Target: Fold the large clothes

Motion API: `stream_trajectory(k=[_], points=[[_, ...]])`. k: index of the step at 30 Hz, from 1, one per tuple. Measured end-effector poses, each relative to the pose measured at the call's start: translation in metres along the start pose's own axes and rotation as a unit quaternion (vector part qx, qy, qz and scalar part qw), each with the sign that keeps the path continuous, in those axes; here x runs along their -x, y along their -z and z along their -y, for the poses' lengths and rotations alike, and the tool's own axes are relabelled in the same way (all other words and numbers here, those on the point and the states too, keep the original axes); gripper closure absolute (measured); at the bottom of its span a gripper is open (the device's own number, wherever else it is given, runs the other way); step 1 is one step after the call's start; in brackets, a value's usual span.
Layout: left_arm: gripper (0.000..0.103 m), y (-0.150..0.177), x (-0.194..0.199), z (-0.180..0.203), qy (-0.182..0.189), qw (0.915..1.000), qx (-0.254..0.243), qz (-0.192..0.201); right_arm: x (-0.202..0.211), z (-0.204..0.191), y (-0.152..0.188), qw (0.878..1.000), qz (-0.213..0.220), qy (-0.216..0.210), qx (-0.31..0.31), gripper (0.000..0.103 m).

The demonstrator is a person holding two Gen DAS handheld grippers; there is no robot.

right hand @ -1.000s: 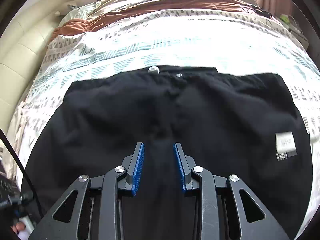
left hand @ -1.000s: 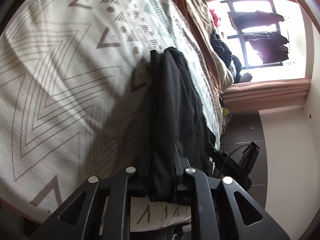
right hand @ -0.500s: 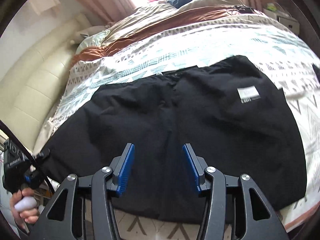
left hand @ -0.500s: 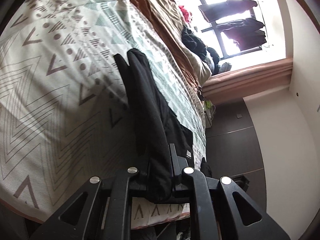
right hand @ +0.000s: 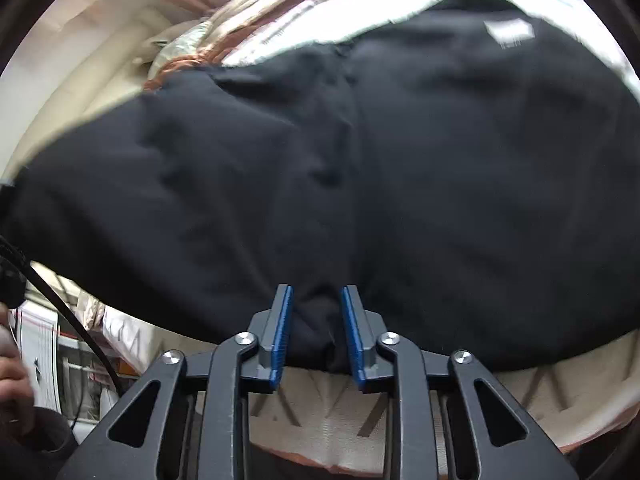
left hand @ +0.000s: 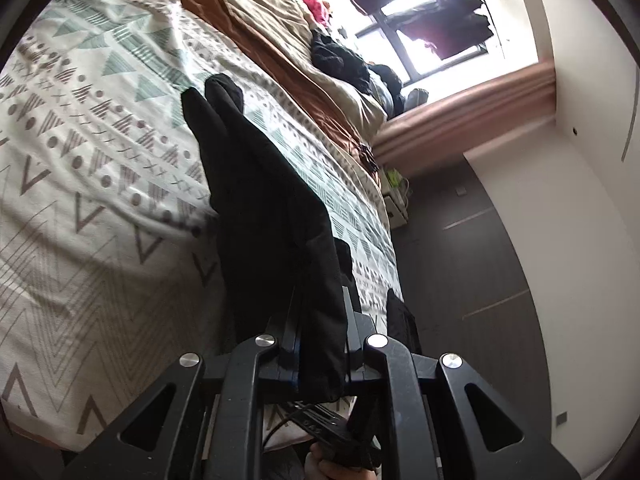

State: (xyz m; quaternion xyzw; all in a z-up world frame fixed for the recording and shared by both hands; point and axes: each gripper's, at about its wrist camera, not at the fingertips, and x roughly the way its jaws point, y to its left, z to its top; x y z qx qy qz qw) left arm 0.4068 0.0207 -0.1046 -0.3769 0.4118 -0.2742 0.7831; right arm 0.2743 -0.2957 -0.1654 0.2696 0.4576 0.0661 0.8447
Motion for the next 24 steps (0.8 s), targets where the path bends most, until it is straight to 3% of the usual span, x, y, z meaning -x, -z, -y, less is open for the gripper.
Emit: stream_trajectory(k=[6,12,14,15,16,24], points=[[0.088,0.003,-0.013,0.037,0.013,0.9986,-0.047,-0.019,0.013,0.012,-0.012,1.0,-0.004,-0.016,-0.005,0.083],[0.088,-0.001,-0.038,0.075,0.003,0.9951,-0.089,-0.043,0.064,0.052,-0.016,0.995,0.07,0.021,-0.068,0.08],[0.088,0.001,-0.05,0.084,0.004,0.9935,-0.099,-0.055,0.084,0.067,-0.014,0.992,0.092,0.022,-0.081,0.062],[0.088,0.002,-0.057,0.088,0.004,0.9928,-0.103,-0.061,0.094,0.074,-0.011,0.99,0.105,0.022,-0.087,0.047],[0.088,0.004,-0.065,0.094,0.005,0.9917,-0.109,-0.067,0.107,0.084,-0.009,0.988,0.122,0.023,-0.094,0.043],[0.088,0.02,-0.128,0.132,0.015,0.983,-0.14,-0.118,0.157,0.122,0.027,0.977,0.17,0.021,-0.126,0.043]])
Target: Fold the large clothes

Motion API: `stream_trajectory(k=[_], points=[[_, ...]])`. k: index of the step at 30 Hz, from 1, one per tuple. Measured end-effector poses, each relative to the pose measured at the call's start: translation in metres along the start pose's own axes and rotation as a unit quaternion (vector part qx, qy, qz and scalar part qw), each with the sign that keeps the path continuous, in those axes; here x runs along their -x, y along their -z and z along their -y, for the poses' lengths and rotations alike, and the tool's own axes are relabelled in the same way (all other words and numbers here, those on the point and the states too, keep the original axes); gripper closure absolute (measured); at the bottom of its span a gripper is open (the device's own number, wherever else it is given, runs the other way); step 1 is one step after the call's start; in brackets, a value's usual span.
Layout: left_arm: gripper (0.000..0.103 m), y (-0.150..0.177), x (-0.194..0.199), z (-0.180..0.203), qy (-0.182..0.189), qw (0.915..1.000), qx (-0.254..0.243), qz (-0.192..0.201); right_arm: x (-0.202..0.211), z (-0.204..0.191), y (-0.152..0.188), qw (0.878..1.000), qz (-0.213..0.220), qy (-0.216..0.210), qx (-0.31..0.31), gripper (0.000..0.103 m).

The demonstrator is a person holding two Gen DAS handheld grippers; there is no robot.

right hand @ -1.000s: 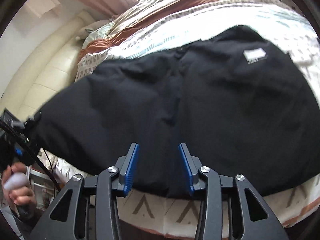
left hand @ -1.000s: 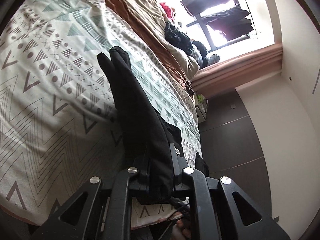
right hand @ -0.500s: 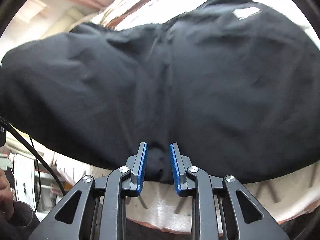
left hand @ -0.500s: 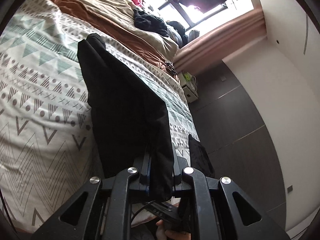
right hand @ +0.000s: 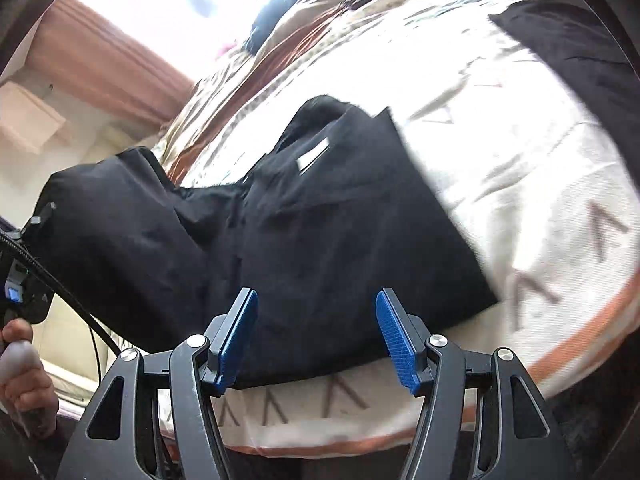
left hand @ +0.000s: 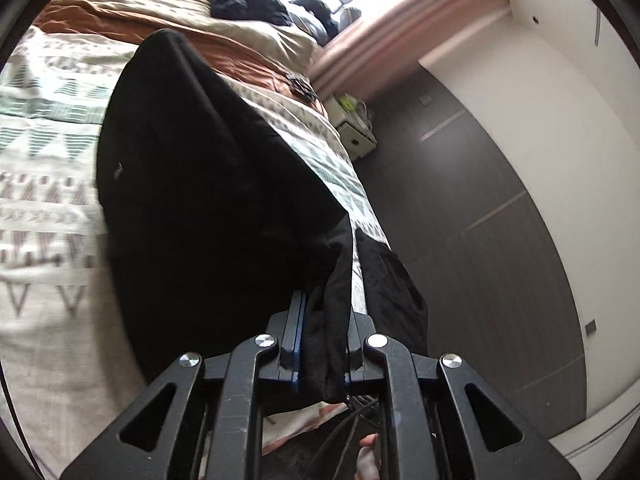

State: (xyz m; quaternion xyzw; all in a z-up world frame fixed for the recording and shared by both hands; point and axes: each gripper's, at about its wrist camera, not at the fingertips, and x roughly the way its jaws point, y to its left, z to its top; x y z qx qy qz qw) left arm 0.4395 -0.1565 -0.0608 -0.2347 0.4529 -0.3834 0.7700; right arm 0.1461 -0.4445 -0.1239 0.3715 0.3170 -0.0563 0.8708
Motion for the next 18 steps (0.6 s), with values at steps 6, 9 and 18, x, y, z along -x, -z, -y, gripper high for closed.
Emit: stream_trajectory(k=[6,9,18], points=[[0.088,0.01,-0.066,0.019,0.011,0.9984,-0.013,-0.054,0.035,0.024,0.01,1.0,0.012,0.01,-0.024,0.043],[0.084,0.017,-0.104,0.023,0.008,0.9945,-0.008,-0.104,0.049,0.033,0.012,0.999,0.014,0.016,-0.035,0.043],[0.036,0.028,-0.104,0.015,0.016,0.9939,-0.007,-0.109,0.06,0.042,0.005,0.999,0.006,-0.006,-0.039,0.039]])
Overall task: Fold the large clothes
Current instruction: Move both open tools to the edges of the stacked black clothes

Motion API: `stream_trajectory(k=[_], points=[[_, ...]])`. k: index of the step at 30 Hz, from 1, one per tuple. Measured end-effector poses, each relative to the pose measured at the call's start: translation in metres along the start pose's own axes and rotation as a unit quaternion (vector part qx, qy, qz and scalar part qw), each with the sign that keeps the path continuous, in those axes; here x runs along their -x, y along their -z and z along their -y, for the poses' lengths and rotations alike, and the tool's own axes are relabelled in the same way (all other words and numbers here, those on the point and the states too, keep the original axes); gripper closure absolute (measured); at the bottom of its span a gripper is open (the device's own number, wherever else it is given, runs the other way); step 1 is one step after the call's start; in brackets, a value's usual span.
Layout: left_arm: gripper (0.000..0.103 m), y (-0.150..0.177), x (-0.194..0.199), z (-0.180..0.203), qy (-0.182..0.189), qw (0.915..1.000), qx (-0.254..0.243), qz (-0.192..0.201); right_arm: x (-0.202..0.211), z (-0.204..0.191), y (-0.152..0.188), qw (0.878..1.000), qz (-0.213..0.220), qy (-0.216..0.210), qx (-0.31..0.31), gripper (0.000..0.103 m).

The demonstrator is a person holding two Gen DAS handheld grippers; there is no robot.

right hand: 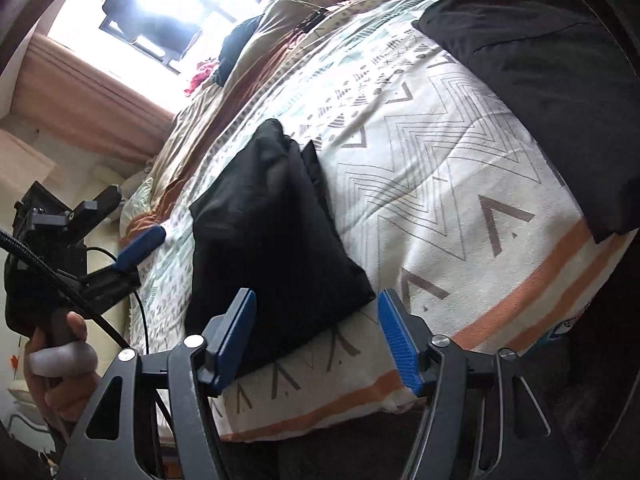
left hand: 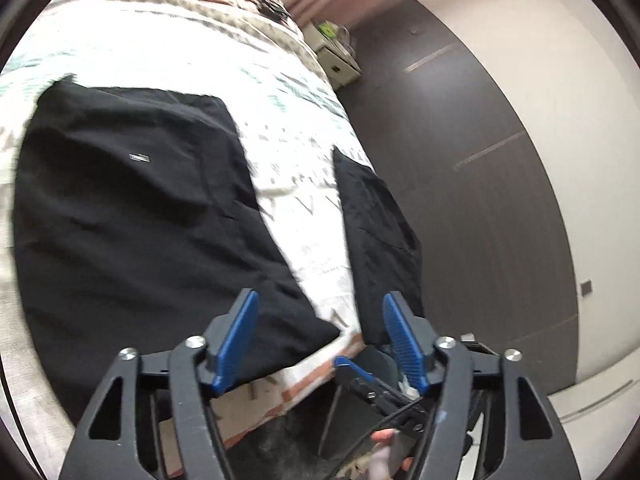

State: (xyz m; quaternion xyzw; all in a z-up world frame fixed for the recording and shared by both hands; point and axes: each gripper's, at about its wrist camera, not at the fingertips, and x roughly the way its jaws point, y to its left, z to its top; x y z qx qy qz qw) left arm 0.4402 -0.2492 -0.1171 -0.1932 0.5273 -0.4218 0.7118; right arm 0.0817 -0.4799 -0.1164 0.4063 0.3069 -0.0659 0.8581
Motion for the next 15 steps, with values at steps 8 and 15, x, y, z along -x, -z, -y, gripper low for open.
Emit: stream_trajectory(k=[8,15], points=[[0.036,0.018,0.078,-0.071,-0.066,0.9943,0.062,0.056,-0.007,-0.018,-0.018,0.999,0.003,-0.041,0.03,0.038],[0.036,0.053,0.13,-0.124,-0.091,0.9827,0.12,0.107,-0.044,-0.046,-0.025,0.998,-0.031,-0.018,0.042,0.03]])
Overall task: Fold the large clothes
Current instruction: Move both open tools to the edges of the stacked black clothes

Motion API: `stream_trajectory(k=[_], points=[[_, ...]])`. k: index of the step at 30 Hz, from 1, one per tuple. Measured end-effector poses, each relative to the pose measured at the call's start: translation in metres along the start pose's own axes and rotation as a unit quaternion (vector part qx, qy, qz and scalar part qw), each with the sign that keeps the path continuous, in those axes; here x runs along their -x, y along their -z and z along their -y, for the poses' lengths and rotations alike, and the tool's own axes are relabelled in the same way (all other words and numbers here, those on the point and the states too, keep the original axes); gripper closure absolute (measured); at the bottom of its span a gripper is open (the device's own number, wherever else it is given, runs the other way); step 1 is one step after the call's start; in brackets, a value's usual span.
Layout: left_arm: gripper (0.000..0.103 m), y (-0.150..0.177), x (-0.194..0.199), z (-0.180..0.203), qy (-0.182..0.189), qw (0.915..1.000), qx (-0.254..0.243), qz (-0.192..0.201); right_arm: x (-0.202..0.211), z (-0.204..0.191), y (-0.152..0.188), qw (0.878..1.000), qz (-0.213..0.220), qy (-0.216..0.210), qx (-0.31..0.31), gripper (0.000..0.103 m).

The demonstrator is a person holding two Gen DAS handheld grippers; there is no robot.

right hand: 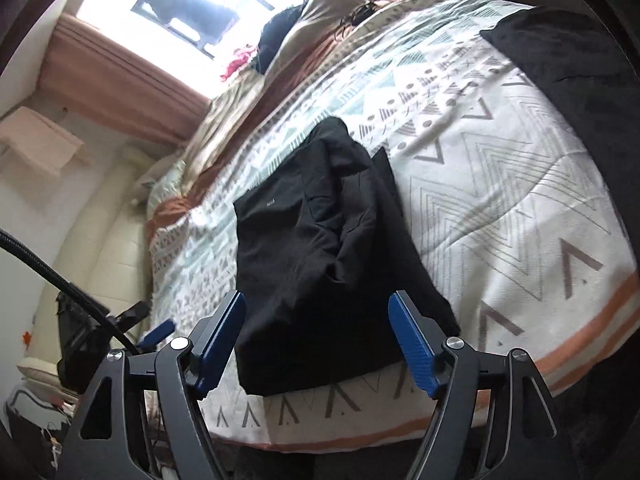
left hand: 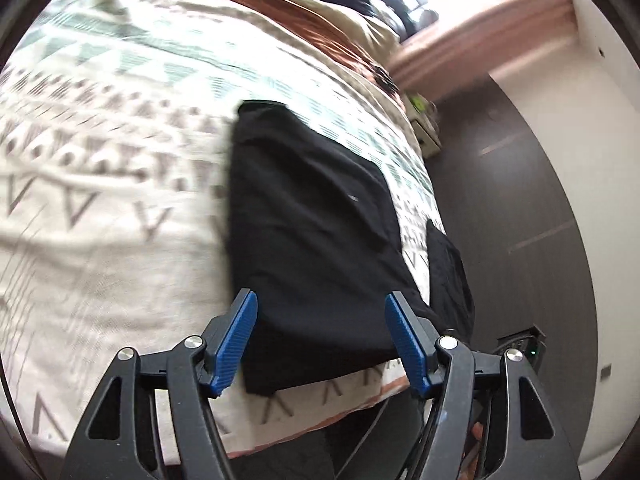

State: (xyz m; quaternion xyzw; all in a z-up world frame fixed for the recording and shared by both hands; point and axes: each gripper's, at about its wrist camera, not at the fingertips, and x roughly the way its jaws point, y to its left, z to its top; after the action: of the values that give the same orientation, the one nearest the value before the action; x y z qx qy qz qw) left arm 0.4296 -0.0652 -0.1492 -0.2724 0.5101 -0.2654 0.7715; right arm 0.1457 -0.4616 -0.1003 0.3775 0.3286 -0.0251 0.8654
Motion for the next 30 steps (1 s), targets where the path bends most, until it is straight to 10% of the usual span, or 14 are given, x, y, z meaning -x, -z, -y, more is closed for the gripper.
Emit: stream_trajectory(k=[6,14,30], points=[[0.036,0.01,0.013,-0.026,-0.037,0.9992,0.011,0.013,-0.038,-0.01,0.007,0.999,-0.02,0.036,-0.008,0.031],[0.036,0.025,0.012,-0.059,-0.059,0.9969,0.049,0.017,-0.035,-0.022,0.007,0.999,-0.003,0.033,0.026,0.089],[0.036,0.037,-0.052,-0.037,-0.058,0.9975,0.016,-0.036,-0.024,0.036,0.019,0.999,-0.012,-0.025,-0.038,0.101]])
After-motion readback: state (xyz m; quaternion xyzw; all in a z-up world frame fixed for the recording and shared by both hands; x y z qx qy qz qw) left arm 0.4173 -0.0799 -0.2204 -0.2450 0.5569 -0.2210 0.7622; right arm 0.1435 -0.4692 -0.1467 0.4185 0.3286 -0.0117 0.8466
